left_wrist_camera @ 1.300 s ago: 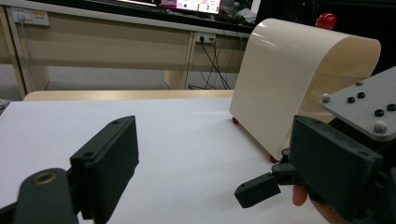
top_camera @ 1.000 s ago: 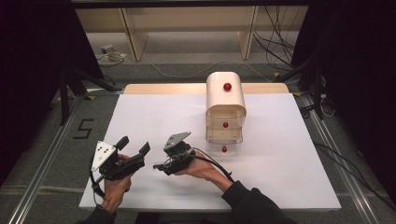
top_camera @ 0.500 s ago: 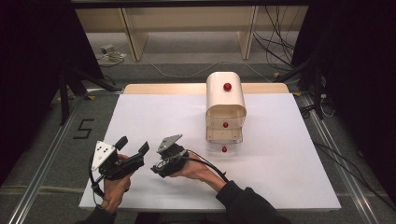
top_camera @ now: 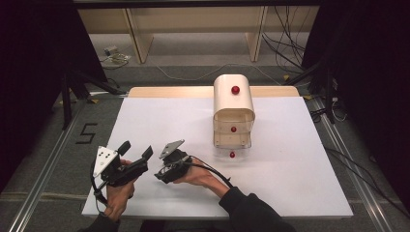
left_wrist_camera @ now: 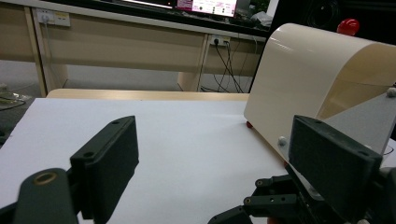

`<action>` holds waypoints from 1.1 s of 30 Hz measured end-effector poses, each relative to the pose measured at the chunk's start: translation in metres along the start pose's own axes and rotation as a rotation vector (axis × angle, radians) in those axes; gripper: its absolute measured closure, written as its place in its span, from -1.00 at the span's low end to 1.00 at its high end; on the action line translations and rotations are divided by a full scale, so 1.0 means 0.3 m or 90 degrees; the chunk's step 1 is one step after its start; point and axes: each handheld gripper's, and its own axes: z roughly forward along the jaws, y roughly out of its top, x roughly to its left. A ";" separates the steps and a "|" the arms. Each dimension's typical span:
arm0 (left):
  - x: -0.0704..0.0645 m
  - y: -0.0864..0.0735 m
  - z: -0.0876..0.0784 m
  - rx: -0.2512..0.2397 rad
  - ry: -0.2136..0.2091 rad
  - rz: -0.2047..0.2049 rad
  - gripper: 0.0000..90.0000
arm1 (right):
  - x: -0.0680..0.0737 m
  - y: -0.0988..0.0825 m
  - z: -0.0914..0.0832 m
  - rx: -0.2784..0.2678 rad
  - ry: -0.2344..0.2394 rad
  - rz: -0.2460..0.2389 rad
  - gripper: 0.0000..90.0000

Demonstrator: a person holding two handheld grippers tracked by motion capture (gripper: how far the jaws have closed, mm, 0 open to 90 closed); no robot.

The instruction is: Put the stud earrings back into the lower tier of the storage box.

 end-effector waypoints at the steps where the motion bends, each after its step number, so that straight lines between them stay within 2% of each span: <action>1: 0.000 0.000 0.000 0.000 0.000 0.001 -0.66 | 0.000 0.001 0.002 0.000 0.000 -0.002 -0.20; 11: 0.000 0.001 -0.002 -0.004 0.004 -0.001 -0.66 | 0.009 0.006 0.026 0.007 -0.006 -0.010 -0.11; 16: 0.001 0.001 -0.002 -0.005 0.003 -0.002 -0.66 | 0.012 0.010 0.038 0.009 -0.012 -0.026 -0.05; 17: 0.000 0.001 -0.002 -0.005 0.003 -0.002 -0.66 | 0.015 0.010 0.038 0.015 -0.008 -0.018 -0.03; 21: 0.001 0.002 -0.003 -0.006 0.004 -0.003 -0.66 | 0.011 0.008 0.046 0.012 -0.017 -0.028 0.04; 23: 0.001 0.002 -0.003 -0.006 0.004 -0.002 -0.66 | 0.015 0.008 0.047 0.019 -0.012 -0.020 0.09; 33: 0.000 0.002 -0.003 -0.006 0.003 -0.002 -0.66 | 0.027 0.013 0.060 0.027 -0.018 -0.039 0.28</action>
